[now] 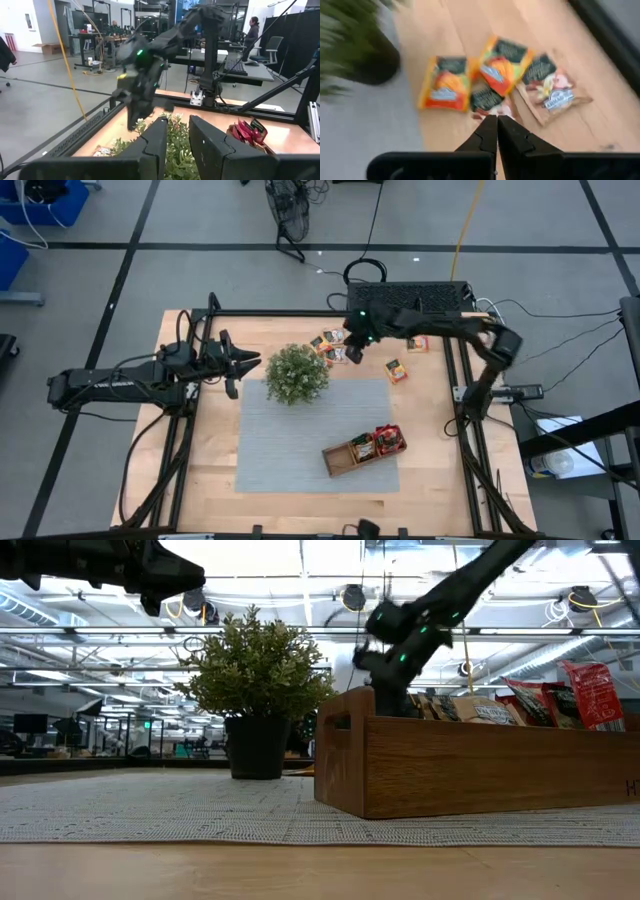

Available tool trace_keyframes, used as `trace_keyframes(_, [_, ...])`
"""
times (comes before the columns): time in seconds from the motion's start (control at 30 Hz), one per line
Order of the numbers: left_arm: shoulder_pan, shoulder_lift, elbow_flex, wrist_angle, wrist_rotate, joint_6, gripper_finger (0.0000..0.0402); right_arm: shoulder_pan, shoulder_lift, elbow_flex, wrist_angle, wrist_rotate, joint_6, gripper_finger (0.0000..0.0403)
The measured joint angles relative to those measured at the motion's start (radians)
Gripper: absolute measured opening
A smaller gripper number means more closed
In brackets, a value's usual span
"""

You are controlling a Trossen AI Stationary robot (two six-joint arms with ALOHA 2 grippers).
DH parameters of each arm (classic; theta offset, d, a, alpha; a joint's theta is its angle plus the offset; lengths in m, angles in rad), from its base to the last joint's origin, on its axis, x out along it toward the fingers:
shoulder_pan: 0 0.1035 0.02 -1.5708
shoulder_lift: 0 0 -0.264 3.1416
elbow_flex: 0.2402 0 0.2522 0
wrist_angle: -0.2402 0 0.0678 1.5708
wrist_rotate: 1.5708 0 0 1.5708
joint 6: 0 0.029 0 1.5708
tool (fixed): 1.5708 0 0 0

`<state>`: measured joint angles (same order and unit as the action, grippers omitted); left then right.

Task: Pick & Place Tea
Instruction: Put the apple tea sachet into the brown organizer

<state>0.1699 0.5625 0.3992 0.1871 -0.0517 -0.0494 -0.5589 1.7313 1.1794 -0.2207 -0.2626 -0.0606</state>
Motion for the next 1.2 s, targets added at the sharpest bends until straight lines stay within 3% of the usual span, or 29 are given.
trace_keyframes(0.13, [0.000, 0.000, 0.000, 0.000, 0.000, 0.000, 0.0088, -0.004, 0.117, 0.084, -0.068, 0.011, -0.049, 0.0047])
trace_keyframes(0.4, [0.000, 0.000, 0.000, 0.000, 0.000, 0.000, 0.0088, 0.016, 0.205, 0.106, -0.076, 0.132, -0.109, 0.0206])
trace_keyframes(0.57, [-0.001, 0.000, 0.000, 0.000, 0.000, 0.000, 0.0088, 0.024, 0.245, 0.106, -0.068, 0.161, -0.112, 0.0244])
trace_keyframes(0.87, [-0.001, 0.000, 0.000, 0.000, 0.000, 0.000, 0.0088, 0.030, 0.249, 0.106, -0.084, 0.157, -0.086, 0.0212])
trace_keyframes(1.2, [-0.001, 0.000, 0.000, 0.000, 0.000, 0.000, 0.0088, 0.037, 0.246, 0.108, -0.216, 0.153, -0.087, 0.0090])
